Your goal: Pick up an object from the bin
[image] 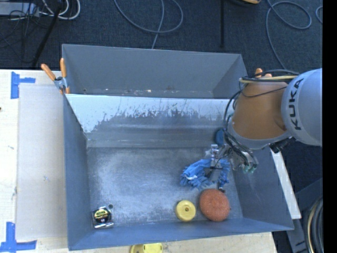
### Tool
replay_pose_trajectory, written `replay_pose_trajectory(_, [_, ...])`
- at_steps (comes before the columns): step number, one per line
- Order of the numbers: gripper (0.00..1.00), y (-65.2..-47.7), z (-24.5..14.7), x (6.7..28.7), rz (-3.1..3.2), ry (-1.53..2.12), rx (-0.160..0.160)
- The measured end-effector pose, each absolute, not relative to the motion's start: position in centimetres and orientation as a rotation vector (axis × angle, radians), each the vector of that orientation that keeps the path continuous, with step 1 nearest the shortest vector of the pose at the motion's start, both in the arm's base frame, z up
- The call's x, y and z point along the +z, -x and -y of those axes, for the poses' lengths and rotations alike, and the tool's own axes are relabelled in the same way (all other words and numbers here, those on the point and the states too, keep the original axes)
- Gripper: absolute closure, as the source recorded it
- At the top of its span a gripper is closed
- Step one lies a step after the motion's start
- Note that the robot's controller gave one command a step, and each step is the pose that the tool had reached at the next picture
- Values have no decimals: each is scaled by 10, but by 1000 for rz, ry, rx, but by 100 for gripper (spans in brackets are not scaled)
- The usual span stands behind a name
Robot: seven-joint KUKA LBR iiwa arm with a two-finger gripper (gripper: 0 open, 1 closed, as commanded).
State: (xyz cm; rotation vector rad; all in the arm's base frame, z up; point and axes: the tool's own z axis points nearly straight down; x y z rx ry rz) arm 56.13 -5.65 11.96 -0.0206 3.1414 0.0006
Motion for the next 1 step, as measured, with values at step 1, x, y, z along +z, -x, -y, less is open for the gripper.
replay_pose_trajectory(1, [100, -561, 56, 127, -3141, 21, 0])
